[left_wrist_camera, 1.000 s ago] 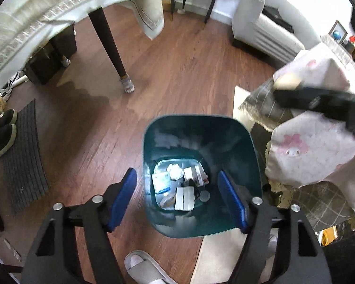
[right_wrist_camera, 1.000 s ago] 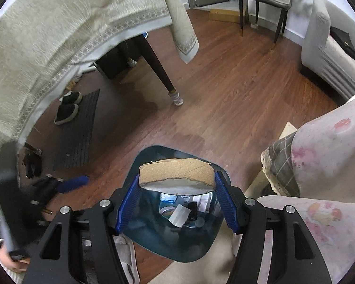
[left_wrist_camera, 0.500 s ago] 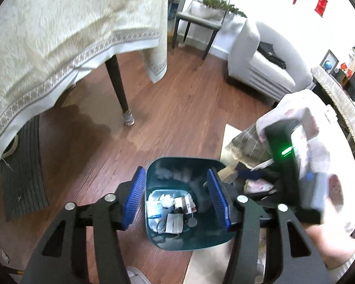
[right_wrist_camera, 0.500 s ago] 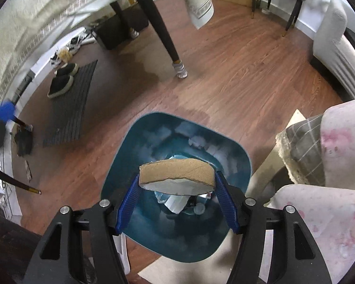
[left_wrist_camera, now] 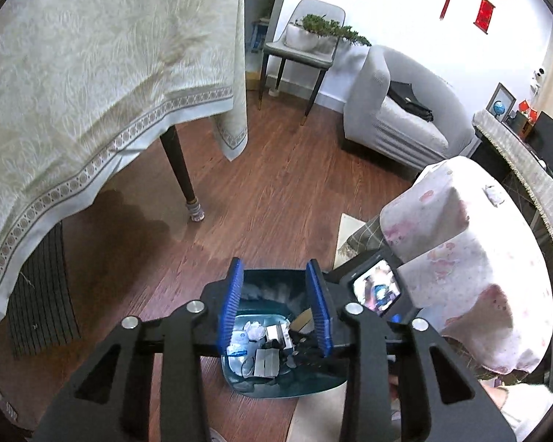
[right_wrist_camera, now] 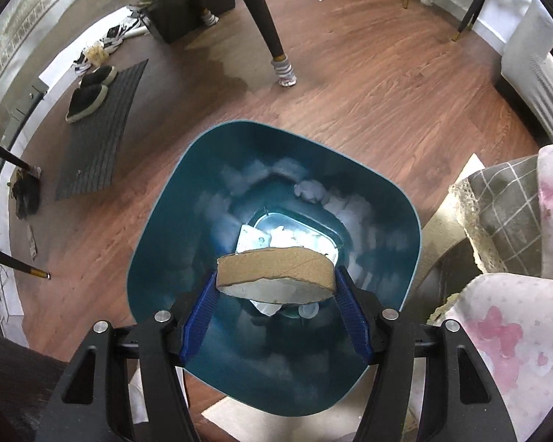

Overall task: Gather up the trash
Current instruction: 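Lower the right tool into the bin and open it, releasing the tape roll, then move both open tools from the bin back over the table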

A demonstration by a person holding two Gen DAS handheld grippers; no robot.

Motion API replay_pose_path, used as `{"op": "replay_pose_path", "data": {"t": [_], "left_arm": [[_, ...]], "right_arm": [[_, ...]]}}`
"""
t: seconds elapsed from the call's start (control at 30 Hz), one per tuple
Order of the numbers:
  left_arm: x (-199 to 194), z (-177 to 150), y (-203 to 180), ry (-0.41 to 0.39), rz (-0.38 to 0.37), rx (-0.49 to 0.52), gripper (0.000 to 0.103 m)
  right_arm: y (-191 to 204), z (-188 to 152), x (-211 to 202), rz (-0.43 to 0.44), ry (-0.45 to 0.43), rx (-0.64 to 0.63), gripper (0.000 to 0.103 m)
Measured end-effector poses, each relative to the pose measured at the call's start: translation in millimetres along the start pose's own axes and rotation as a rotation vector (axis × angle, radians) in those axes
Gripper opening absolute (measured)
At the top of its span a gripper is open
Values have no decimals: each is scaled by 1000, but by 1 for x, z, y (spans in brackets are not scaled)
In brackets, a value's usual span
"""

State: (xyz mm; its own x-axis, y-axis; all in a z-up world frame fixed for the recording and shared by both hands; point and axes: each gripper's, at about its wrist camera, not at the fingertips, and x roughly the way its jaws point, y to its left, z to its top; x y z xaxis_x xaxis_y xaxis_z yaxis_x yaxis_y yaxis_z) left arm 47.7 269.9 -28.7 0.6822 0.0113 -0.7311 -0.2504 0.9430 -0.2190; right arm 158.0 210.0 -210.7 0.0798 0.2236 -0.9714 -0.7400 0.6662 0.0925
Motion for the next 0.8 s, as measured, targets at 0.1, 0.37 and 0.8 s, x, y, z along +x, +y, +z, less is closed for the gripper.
{"op": "replay_pose_path", "data": {"t": [0.1, 0.37, 0.8], "left_arm": [[-8, 4, -3, -17, -7, -7, 35], [-26, 15, -9, -59, -17, -10, 35], [-32, 25, -26, -83, -26, 2, 35]], "right_arm": [[0, -4, 10, -2, 21, -6, 64], [2, -10, 28, -14, 60, -43, 65], [-8, -19, 9, -17, 34, -66, 83]]}}
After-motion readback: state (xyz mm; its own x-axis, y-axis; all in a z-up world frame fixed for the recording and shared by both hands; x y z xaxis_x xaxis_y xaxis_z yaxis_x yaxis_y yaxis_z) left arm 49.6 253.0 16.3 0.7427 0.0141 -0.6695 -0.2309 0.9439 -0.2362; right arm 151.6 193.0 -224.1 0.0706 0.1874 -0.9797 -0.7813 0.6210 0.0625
